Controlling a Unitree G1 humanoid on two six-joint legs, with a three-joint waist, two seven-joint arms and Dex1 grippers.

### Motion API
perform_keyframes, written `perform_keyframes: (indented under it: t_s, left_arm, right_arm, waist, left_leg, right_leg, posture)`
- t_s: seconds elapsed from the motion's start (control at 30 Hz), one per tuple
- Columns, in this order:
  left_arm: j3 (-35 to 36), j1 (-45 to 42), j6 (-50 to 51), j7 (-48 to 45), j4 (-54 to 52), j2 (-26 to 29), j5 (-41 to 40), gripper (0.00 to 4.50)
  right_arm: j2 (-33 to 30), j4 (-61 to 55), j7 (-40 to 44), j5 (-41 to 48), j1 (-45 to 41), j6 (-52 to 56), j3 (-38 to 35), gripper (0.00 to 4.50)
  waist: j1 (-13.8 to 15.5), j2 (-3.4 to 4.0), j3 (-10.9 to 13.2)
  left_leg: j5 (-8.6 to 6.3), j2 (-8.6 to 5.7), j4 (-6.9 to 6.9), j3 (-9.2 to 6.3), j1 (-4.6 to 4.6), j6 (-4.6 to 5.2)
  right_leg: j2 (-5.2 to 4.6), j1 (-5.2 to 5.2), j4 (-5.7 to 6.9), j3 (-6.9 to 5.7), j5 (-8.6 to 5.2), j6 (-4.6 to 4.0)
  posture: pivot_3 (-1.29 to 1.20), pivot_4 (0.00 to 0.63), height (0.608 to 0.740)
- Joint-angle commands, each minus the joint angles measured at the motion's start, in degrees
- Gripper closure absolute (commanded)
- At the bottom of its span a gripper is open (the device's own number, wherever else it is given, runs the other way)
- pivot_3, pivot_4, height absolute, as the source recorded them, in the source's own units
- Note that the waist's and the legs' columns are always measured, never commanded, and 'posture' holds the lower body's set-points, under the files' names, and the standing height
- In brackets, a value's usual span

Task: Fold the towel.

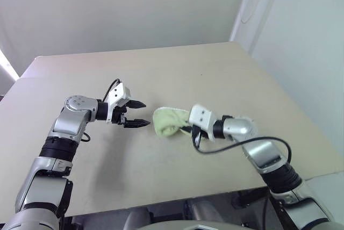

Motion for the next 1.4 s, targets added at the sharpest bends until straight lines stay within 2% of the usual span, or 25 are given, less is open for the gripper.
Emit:
perform_keyframes:
  t_s: [0.03, 0.17, 0.27, 0.4, 0.53, 0.87, 1.03, 1.23, 1.4]
  left_arm:
    - [1.6, -2.0, -1.5, 0.5, 1.1, -0.1, 0.0, 0.42]
    - [1.1, -2.7, -3.1, 0.8, 2.9, -0.6, 0.6, 0.42]
    - [1.1, -3.1, -3.4, 1.0, 3.5, -1.3, 0.7, 0.42]
    - [1.0, -3.7, -4.2, 1.2, 4.5, -1.8, 1.3, 0.42]
    - [1.2, -4.2, -4.4, 1.2, 5.1, -1.9, 1.2, 0.42]
    - [1.0, -3.6, -5.4, 0.9, 4.8, -1.0, 2.2, 0.42]
    - [1.0, -3.0, -5.0, 0.9, 3.8, -0.9, 2.1, 0.42]
    - [0.9, -2.3, -4.7, 1.0, 3.0, -0.8, 2.2, 0.42]
    - [1.0, -2.2, -4.6, 1.3, 2.9, -0.7, 2.3, 0.42]
  right_arm:
    - [2.2, -4.1, -3.0, 10.5, -6.9, 7.8, -12.2, 4.49]
    - [1.3, 3.0, -10.4, 9.7, -13.0, 8.2, -19.0, 4.49]
    - [-1.9, 10.0, -15.2, 5.0, -16.0, 4.4, -19.8, 4.49]
    - [-6.7, 16.4, -17.9, -1.4, -16.7, -2.7, -17.3, 4.49]
    - [-8.6, 17.2, -16.2, -5.6, -11.2, -7.2, -12.0, 4.49]
    - [-6.0, 10.9, -15.5, -15.0, 3.2, -10.1, 4.1, 4.49]
    - [-5.9, 12.2, -15.8, -16.4, 3.8, -10.2, 4.0, 4.49]
    - [-6.2, 9.3, -12.1, -11.6, 4.4, -6.5, -0.1, 4.49]
    - [-6.4, 4.9, -8.0, -5.4, 4.8, -3.0, -4.0, 2.97]
  waist:
    - [0.1, 0.01, 0.0]
    - [0.3, 0.01, 0.0]
    - [0.2, 0.02, 0.0]
    - [0.1, 0.04, 0.0]
    - [-0.2, 0.07, 0.0]
    - [0.0, 0.08, 0.0]
    - [0.1, 0.07, 0.0]
    - [0.1, 0.07, 0.0]
    - [0.1, 0.07, 0.0]
  left_leg:
    - [0.00, 0.00, 0.00, -0.02, 0.01, 0.00]
    - [0.00, 0.00, -0.01, -0.09, -0.05, 0.00]
    - [0.00, 0.00, -0.01, -0.05, -0.14, 0.00]
    - [0.00, -0.03, -0.06, 0.03, -0.23, 0.00]
    - [-0.01, 0.01, -0.24, 0.04, -0.23, 0.02]
    - [-0.01, 0.04, -0.08, 0.04, -0.22, 0.02]
    - [-0.01, 0.02, -0.06, 0.04, -0.21, 0.02]
    - [-0.01, 0.02, -0.06, 0.03, -0.22, 0.02]
    - [-0.01, 0.02, -0.06, 0.01, -0.21, 0.02]
  right_leg:
    - [0.00, -0.01, 0.00, -0.02, 0.01, 0.00]
    - [-0.02, -0.02, -0.05, -0.10, 0.01, 0.00]
    - [-0.06, -0.06, -0.14, -0.09, 0.01, -0.02]
    - [-0.08, -0.19, -0.15, -0.03, 0.06, -0.04]
    - [0.01, -0.27, -0.11, 0.01, 0.15, 0.05]
    - [0.03, -0.26, -0.07, 0.02, 0.05, 0.14]
    - [0.03, -0.24, -0.06, 0.02, -0.03, -0.02]
    - [0.03, -0.24, -0.06, 0.01, -0.01, 0.01]
    - [0.03, -0.24, -0.05, 0.00, 0.05, 0.11]
  posture:
    - [0.00, 0.000, 0.712]
    - [0.00, 0.000, 0.712]
    - [0.00, 0.000, 0.712]
    - [0.00, 0.000, 0.712]
    - [0.00, 0.000, 0.712]
    - [0.00, 0.000, 0.712]
    - [0.00, 0.000, 0.712]
    - [0.00, 0.000, 0.712]
    - [0.00, 0.000, 0.712]
